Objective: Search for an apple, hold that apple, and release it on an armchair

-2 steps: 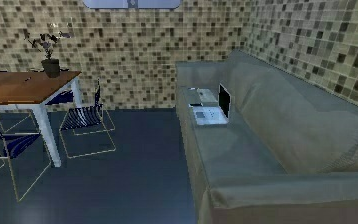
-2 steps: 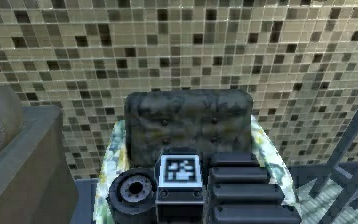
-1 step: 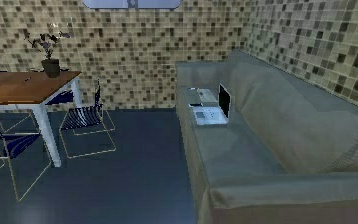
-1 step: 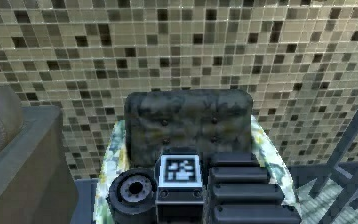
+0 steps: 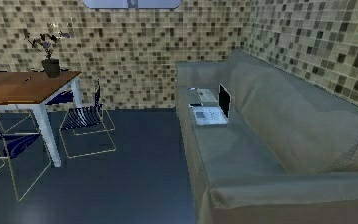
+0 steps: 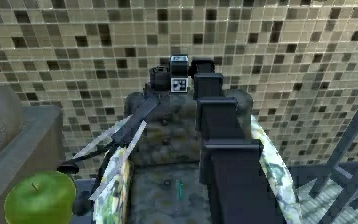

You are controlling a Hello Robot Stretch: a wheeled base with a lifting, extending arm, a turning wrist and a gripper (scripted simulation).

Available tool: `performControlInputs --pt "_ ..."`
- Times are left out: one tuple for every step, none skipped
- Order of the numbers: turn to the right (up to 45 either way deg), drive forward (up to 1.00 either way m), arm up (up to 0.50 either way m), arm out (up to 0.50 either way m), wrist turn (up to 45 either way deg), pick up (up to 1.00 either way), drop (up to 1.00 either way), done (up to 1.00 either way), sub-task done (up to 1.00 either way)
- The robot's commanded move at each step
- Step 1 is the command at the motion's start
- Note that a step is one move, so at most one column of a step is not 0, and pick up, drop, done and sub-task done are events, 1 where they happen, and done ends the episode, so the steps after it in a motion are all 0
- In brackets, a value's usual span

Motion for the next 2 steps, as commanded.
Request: performControlInputs --pt "0.0 0.00 0.00 0.00 45.0 0.00 0.00 0.00 0.00" --pt "0.0 0.00 0.00 0.00 45.0 0.00 0.00 0.00 0.00"
